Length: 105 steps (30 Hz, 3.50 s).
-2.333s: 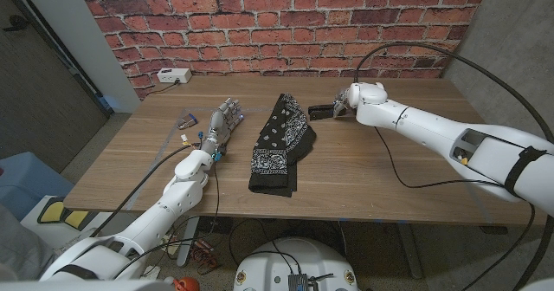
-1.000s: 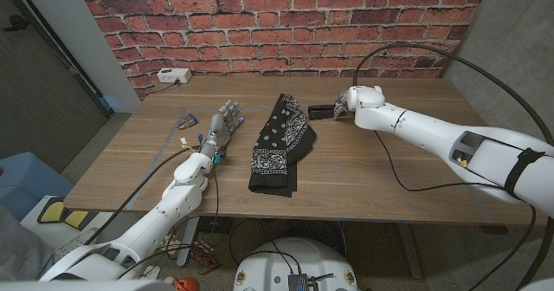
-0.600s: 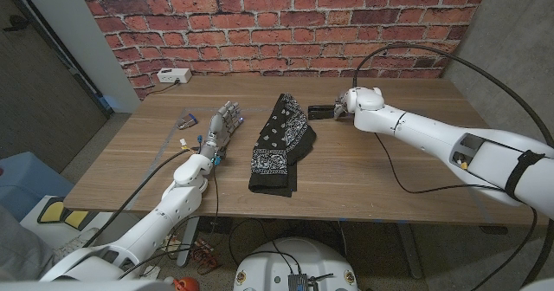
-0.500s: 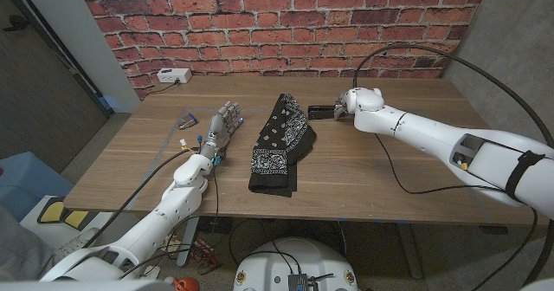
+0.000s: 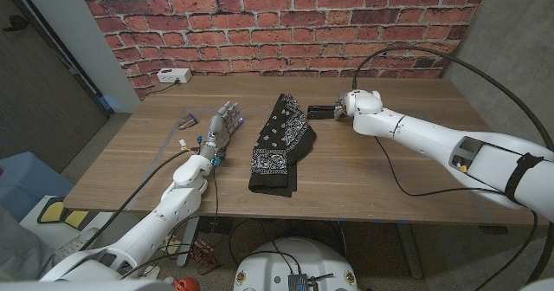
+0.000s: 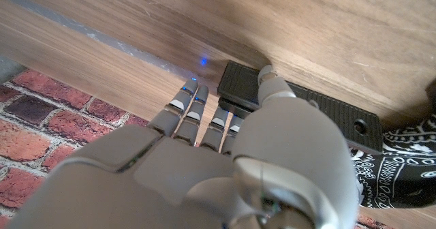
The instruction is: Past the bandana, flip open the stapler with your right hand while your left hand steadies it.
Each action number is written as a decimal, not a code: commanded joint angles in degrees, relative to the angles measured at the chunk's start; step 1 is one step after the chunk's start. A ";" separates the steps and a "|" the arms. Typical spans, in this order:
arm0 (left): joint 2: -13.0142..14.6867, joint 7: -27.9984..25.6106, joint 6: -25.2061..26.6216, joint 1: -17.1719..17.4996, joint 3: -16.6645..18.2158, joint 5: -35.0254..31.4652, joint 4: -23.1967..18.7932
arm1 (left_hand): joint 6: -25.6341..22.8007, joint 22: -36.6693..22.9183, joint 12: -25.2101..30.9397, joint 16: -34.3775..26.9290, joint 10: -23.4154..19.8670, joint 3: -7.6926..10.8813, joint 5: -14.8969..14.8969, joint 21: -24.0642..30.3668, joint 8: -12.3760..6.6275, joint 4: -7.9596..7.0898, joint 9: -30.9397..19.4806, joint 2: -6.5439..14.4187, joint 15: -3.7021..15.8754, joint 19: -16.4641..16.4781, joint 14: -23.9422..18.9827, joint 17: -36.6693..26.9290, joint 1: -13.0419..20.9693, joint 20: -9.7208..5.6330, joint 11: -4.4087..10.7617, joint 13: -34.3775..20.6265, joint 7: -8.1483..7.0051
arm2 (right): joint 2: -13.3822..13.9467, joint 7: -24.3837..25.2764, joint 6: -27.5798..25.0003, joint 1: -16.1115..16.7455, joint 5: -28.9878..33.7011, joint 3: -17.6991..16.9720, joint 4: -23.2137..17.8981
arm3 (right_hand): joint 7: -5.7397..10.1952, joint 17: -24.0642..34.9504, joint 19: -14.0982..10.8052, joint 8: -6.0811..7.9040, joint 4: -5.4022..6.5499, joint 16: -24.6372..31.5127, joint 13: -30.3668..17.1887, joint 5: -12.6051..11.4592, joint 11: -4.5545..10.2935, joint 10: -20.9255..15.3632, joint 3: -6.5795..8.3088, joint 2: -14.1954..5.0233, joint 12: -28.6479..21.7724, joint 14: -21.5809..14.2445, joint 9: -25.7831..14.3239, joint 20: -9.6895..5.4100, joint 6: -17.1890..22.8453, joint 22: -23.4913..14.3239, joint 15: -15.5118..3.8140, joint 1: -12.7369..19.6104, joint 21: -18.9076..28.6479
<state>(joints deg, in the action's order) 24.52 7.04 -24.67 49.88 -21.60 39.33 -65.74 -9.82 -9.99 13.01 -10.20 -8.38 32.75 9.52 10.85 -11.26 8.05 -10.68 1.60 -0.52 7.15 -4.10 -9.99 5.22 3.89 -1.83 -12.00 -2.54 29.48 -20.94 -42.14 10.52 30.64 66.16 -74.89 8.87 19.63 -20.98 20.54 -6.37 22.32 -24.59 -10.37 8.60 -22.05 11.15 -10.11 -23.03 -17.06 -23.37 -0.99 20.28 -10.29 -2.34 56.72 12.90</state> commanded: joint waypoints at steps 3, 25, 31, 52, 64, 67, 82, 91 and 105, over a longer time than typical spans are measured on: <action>0.08 0.50 0.33 -0.42 0.04 0.16 0.43 | -0.48 -0.16 0.35 -0.44 -0.29 -0.24 0.34 0.41 0.12 0.01 -0.17 0.43 0.09 0.57 -0.64 -0.17 0.01 -0.25 -0.09 -0.05 -0.08 | -0.01 4.03 -0.74 1.60 0.54 -0.88 -0.73 | 0.89 5.01 -3.15 3.93 -0.48 4.31 -3.18 0.14 1.05 -5.27 0.18 0.76 -4.83 -4.19 -3.05 0.44 6.00 -0.51 -10.48 1.12 1.21; 0.09 0.21 0.55 -0.17 -0.15 -0.02 -0.16 | -0.54 -0.16 0.33 -0.44 -0.36 -0.28 0.34 0.41 0.12 0.01 -0.17 0.44 0.18 0.59 -0.71 -0.17 0.01 -0.24 -0.02 -0.07 -0.17 | 2.57 11.04 -0.34 5.83 -0.93 -5.83 -6.64 | 1.20 10.61 -6.23 9.18 -0.55 7.88 -4.50 -0.33 2.04 -17.11 2.60 -0.88 -10.86 -12.52 -5.33 -1.60 17.87 -1.00 -11.17 3.52 2.74; -0.10 0.42 0.34 -0.19 -0.23 0.02 0.11 | -0.57 -0.16 0.31 -0.46 -0.34 -0.28 0.34 0.41 0.11 0.01 -0.18 0.45 0.16 0.60 -0.78 -0.17 0.01 -0.22 0.04 -0.07 -0.11 | 2.96 11.19 -0.45 6.10 -0.70 -5.99 -7.58 | 1.52 10.70 -6.30 9.58 -0.18 7.24 -4.58 -0.29 2.18 -17.33 3.44 -0.87 -11.03 -12.89 -5.50 -1.85 18.96 -1.09 -11.08 3.67 2.92; 0.38 0.88 0.04 0.40 0.00 0.30 -0.93 | -0.68 -0.15 0.38 -0.48 -0.66 -0.31 0.34 0.58 0.09 0.01 -0.19 0.49 0.45 1.10 -0.94 -0.17 0.03 -1.26 0.12 -0.09 0.17 | 4.16 15.51 -2.42 9.17 0.03 -8.30 -12.33 | 1.02 11.36 -6.49 9.97 0.07 6.38 -4.06 -0.17 1.85 -19.27 4.52 -0.41 -11.60 -13.60 -5.31 -1.98 20.79 -1.23 -11.12 3.96 3.36; 0.35 1.34 -0.66 1.20 0.01 0.55 -1.92 | -1.08 -0.12 0.52 -0.49 -1.12 -0.30 0.34 0.57 -0.03 0.06 -0.19 0.53 1.09 1.28 -1.14 -0.13 0.12 -1.55 0.17 -0.10 0.42 | 4.86 17.58 -4.38 11.14 0.88 -9.29 -15.96 | 0.87 11.69 -6.45 9.92 0.14 5.97 -4.19 -0.18 1.74 -19.40 4.95 -0.56 -11.79 -13.70 -5.21 -2.13 21.12 -1.28 -11.11 4.15 3.52; 0.41 0.62 -0.59 1.53 -0.02 0.25 -2.77 | -1.13 -0.12 0.55 -0.59 -1.20 -0.32 0.34 0.55 -0.04 0.06 -0.19 0.52 0.97 1.26 -1.44 -0.13 0.11 -1.50 0.20 -0.10 0.50 | 4.82 18.80 -4.63 11.96 0.71 -9.96 -16.64 | 0.75 11.81 -6.49 9.93 0.16 5.93 -4.25 -0.17 1.71 -19.46 5.04 -0.57 -11.87 -13.80 -5.19 -2.18 21.24 -1.29 -11.11 4.19 3.58; 1.49 0.81 0.81 3.19 0.02 1.30 -7.28 | -1.38 -0.12 0.19 -0.17 -0.39 -0.35 0.32 0.41 -0.07 0.01 -0.21 0.57 0.67 1.01 -0.34 -0.14 0.07 -1.76 -0.06 -0.13 1.17 | 3.18 22.73 -8.60 13.57 2.57 -9.96 -19.57 | 0.29 12.53 -6.82 9.97 0.21 5.67 -4.12 -0.13 1.43 -20.29 5.48 -0.47 -12.22 -14.36 -5.09 -2.45 21.88 -1.37 -11.14 4.40 4.01; 1.28 -0.98 0.48 5.61 -0.24 0.97 -10.42 | -1.18 -0.13 0.23 -0.24 -0.51 -0.42 0.29 0.40 0.03 -0.10 -0.22 0.60 0.60 0.99 -0.36 -0.17 -0.06 -1.71 -0.20 -0.16 1.26 | 3.26 24.92 -10.05 15.30 2.98 -9.90 -21.48 | 0.35 12.80 -6.95 9.98 0.18 5.61 -4.00 -0.11 1.37 -20.50 5.67 -0.49 -12.28 -14.69 -5.15 -2.48 21.95 -1.39 -11.15 4.53 4.18; 0.98 -5.72 0.80 7.87 -0.59 -0.76 -15.28 | -1.24 -0.13 0.31 -0.35 -0.72 -0.50 0.26 0.40 0.03 -0.20 -0.24 0.60 0.54 1.01 -0.55 -0.18 -0.22 -1.62 -0.18 -0.18 1.13 | 5.89 28.52 -10.58 20.24 2.45 -12.90 -29.11 | 0.09 13.24 -7.03 9.98 0.18 5.35 -3.82 -0.01 1.26 -20.72 5.89 -0.33 -12.35 -15.19 -5.28 -2.19 22.03 -1.42 -11.10 4.56 4.46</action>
<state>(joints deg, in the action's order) 25.53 4.46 -24.43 56.15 -21.77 39.83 -77.33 -10.85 -9.98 13.01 -10.20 -8.89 32.59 9.52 11.30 -11.26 7.89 -10.80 1.83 0.01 7.87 -4.60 -9.99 5.00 2.57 -1.72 -12.00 -1.51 33.93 5.09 -52.10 27.59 33.43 55.06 -99.16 3.07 32.55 -27.65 28.53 -9.47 27.73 -28.26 -10.13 5.54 -37.81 13.41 -7.61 -34.96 -31.64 -27.70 -2.66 35.93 -11.61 -3.07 58.95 16.85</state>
